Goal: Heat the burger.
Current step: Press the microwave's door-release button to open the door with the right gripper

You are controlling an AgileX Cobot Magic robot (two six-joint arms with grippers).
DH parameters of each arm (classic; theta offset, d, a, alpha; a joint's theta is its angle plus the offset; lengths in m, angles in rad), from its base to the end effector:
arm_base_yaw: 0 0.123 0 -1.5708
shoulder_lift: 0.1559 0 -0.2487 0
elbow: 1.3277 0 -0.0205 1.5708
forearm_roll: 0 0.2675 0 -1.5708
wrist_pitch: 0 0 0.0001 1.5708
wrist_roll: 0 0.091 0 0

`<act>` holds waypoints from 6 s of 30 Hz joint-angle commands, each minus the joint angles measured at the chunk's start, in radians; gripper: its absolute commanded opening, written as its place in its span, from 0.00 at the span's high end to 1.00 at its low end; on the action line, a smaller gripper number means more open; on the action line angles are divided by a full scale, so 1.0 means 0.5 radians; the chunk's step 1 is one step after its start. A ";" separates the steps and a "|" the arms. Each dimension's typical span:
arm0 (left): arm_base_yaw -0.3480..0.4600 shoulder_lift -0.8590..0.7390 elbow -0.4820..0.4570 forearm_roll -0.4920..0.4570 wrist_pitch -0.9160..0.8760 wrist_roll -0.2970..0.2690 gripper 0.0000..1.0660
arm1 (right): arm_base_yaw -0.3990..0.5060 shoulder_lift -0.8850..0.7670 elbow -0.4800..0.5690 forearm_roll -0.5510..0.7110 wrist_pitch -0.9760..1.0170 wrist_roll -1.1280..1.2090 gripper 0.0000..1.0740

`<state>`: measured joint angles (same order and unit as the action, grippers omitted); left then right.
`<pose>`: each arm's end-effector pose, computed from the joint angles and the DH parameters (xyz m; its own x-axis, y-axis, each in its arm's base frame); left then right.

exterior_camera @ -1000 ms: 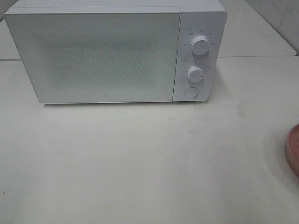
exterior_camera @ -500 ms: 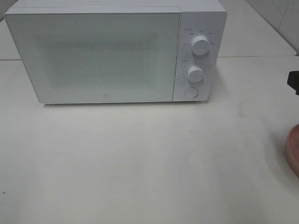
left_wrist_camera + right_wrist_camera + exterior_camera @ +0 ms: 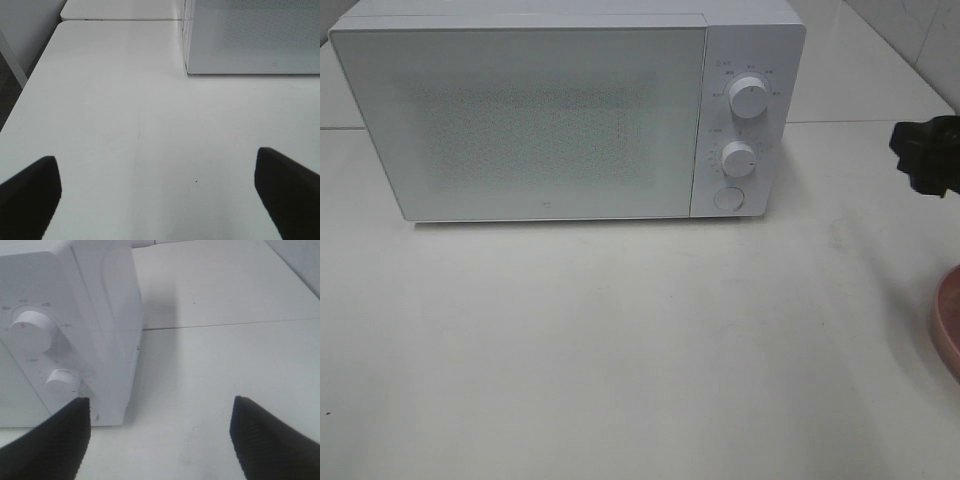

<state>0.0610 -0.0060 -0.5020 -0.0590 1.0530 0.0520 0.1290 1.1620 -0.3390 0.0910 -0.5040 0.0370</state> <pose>0.0458 -0.0019 0.2869 -0.4407 -0.0041 -0.8976 -0.0050 1.0000 -0.0022 0.2368 0.0267 0.1783 -0.2380 0.0865 -0.9674 -0.0589 0.9929 0.1032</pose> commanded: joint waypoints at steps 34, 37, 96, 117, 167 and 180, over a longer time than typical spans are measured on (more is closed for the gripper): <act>-0.004 -0.050 0.008 -0.012 -0.030 0.000 0.06 | 1.402 1.144 0.020 1.500 -1.602 -0.734 0.31; -0.004 -0.050 0.008 -0.012 -0.030 0.000 0.06 | 1.442 1.158 0.020 1.514 -1.602 -0.690 0.31; -0.004 -0.050 0.008 -0.012 -0.030 0.000 0.06 | 1.394 1.280 -0.122 1.490 -1.250 2.710 1.00; -0.004 -0.050 0.008 -0.012 -0.030 0.000 0.06 | 1.034 1.614 -0.592 1.152 -0.852 2.598 1.00; -0.004 -0.048 0.008 -0.008 -0.030 -0.002 0.06 | 0.744 1.870 -1.034 0.936 -0.756 2.520 1.00; -0.004 -0.048 0.008 -0.008 -0.030 -0.002 0.06 | 0.744 1.978 -1.182 0.940 -1.040 2.582 0.99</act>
<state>0.0610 -0.0060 -0.5020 -0.0590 1.0500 0.0520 0.5130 2.1530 -0.8760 0.5770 -0.8780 1.3290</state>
